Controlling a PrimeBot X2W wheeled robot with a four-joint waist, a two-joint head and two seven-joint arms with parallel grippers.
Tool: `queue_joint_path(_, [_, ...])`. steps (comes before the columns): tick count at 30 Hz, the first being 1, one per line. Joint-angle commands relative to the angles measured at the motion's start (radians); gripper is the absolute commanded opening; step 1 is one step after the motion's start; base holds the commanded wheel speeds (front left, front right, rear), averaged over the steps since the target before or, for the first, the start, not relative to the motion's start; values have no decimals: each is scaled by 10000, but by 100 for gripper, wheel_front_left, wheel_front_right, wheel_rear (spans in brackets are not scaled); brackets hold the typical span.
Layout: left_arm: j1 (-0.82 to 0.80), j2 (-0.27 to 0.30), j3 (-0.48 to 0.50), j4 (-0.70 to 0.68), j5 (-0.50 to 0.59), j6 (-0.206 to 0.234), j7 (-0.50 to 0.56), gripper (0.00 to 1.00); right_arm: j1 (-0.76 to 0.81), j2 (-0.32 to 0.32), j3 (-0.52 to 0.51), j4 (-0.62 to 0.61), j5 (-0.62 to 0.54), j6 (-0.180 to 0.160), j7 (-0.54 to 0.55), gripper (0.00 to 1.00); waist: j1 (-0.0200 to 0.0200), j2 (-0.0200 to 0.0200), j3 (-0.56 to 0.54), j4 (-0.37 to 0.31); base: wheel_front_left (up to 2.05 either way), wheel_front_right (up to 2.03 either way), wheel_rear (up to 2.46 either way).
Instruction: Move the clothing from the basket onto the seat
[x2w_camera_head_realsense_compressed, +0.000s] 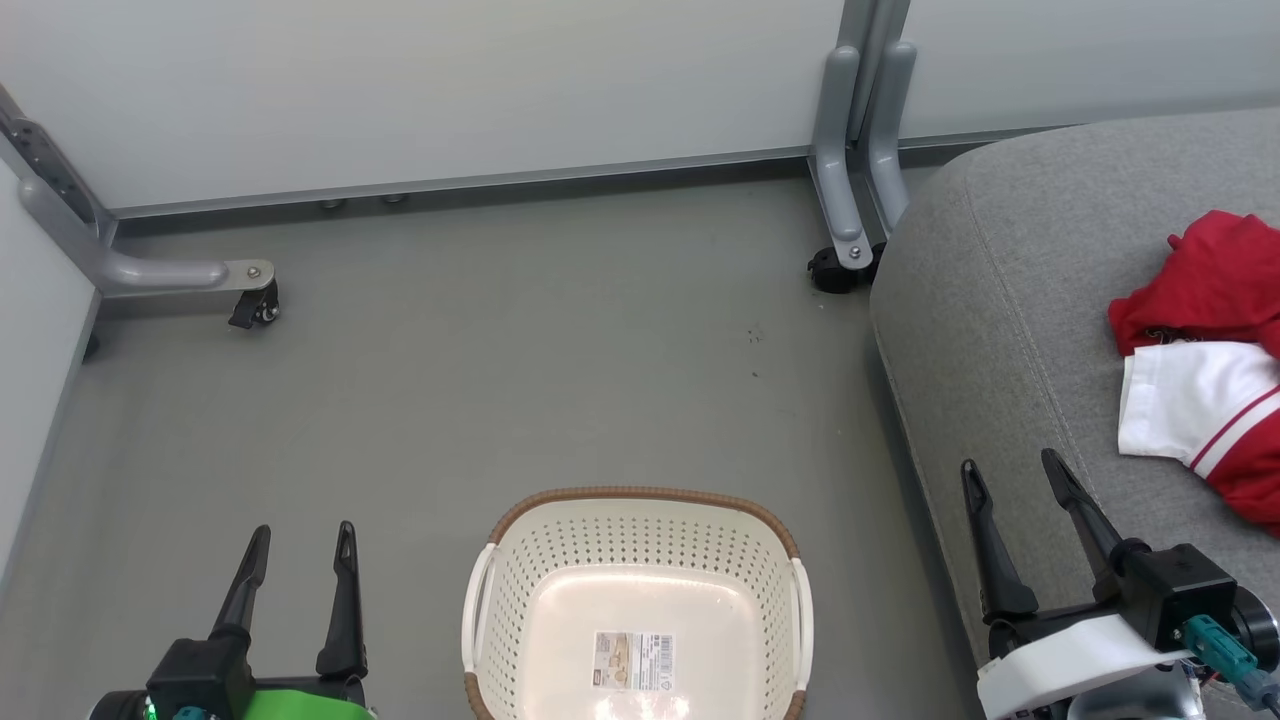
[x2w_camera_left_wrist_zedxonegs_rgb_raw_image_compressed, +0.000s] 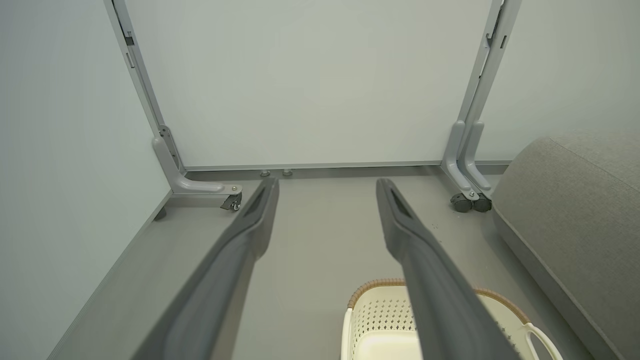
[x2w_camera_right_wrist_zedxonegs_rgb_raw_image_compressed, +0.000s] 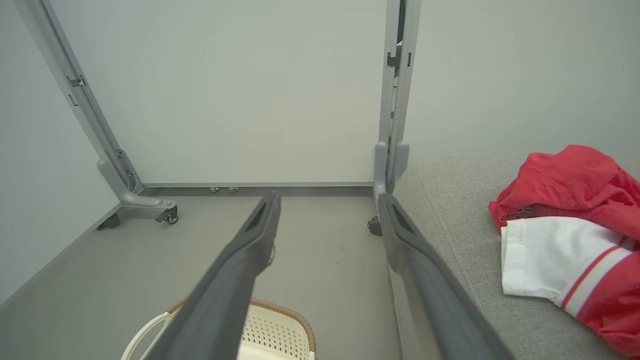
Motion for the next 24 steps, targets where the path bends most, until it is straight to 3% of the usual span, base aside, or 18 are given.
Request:
queue_joint_path(1, [103, -44, 76, 19, 86, -50, -25, 100, 82, -30, 13, -16, 64, 1, -18, 100, 1, 0, 4, 9, 0, 0, 0])
queue_joint_path(15, [101, -184, 272, 268, 267, -212, -25, 100, 122, -30, -22, 108, 178, 1, -18, 100, 1, 0, -106, 36, 0, 0, 0])
queue_joint_path(16, [1, -183, 236, 263, 226, -198, 0, 0, 9, 0, -7, 87, 158, 0, -1, 0, 1, 0, -104, 35, 0, 0, 0])
queue_joint_path(21, [-12, -259, 196, 680, 141, -202, 97, 0, 23, 49, 26, 466, 276, 0, -1, 0, 1, 0, -113, 37, 0, 0, 0])
queue_joint_path(24, [-109, -281, 271, 719, -430, -227, 260, 0, -33, 6, 31, 544, 931, 0, 28, 0, 1, 0, -125, 42, 0, 0, 0])
